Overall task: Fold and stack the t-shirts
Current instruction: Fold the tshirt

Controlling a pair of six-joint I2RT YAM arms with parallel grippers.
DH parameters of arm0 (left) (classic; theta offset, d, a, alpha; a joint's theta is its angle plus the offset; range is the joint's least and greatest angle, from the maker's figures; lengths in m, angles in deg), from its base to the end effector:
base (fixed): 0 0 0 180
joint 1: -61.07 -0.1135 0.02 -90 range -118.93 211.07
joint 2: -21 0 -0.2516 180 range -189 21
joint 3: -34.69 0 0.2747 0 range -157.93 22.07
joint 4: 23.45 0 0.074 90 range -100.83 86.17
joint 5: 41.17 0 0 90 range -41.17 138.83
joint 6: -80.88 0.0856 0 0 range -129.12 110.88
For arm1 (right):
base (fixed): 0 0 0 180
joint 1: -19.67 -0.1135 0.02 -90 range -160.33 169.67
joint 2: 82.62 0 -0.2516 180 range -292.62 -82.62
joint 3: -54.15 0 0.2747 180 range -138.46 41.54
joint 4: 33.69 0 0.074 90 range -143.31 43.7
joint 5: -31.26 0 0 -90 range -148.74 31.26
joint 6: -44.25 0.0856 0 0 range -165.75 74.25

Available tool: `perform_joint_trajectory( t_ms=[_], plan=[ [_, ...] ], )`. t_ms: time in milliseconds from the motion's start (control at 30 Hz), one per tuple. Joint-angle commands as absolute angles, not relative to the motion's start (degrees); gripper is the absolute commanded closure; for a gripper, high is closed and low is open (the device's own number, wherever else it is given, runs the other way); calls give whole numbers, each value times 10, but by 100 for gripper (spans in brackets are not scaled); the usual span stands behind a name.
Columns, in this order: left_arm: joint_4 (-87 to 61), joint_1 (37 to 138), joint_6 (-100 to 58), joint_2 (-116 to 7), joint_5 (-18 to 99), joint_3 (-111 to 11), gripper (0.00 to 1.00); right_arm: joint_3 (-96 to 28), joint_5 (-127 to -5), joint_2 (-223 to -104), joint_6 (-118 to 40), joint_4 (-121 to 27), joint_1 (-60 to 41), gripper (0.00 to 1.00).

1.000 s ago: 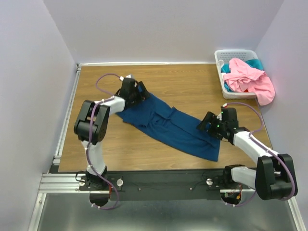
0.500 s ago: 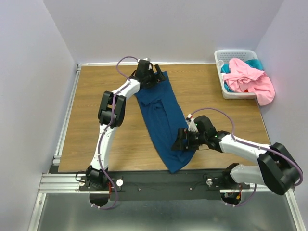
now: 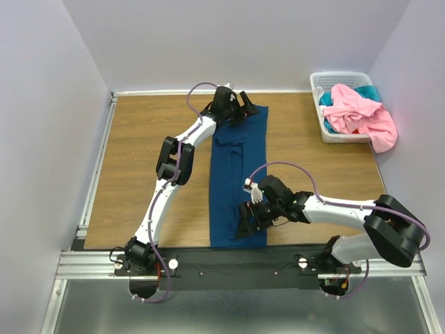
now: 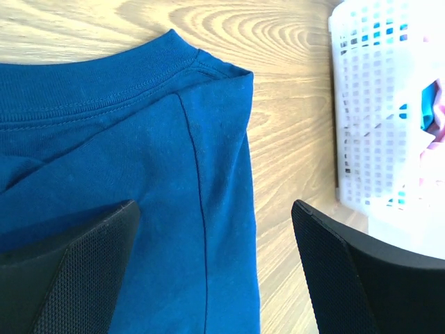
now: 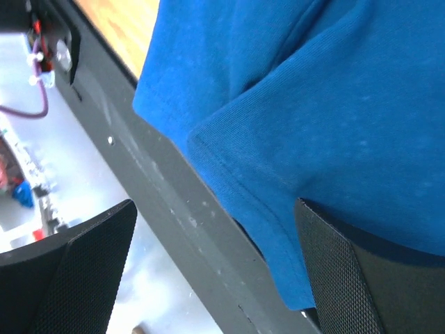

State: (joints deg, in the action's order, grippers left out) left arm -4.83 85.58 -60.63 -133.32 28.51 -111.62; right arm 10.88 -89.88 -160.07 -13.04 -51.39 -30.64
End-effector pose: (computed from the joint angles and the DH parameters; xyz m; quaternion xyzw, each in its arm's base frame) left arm 0.5852 -0.2995 0.1151 -0.1054 0.8361 -0.4366 0.3149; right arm 0.1470 0.2464 0.0889 -0.2259 0.8864 0.3985 0.0674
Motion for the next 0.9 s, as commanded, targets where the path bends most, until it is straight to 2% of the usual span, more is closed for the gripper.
perform_joint_trajectory(
  t_ms=[0, 333, 567, 700, 867],
  plan=[
    [-45, 852, -626, -1363, 299, -1129, 1, 81, -822, -1573, -135, -560, -310, 0],
    [-31, 834, -649, -1371, 392, -1164, 1, 55, -627, -1478, -90, -631, -309, 0],
    [-39, 817, -612, -1362, 425, -1187, 1, 44, -531, -1448, -65, -649, -308, 0],
    [-47, 815, -594, -1340, 421, -1190, 1, 33, -504, -1448, -58, -651, -309, 0],
    [-41, 826, -526, -1247, 438, -1166, 1, 15, -446, -1468, -39, -650, -308, 0]
  ],
)
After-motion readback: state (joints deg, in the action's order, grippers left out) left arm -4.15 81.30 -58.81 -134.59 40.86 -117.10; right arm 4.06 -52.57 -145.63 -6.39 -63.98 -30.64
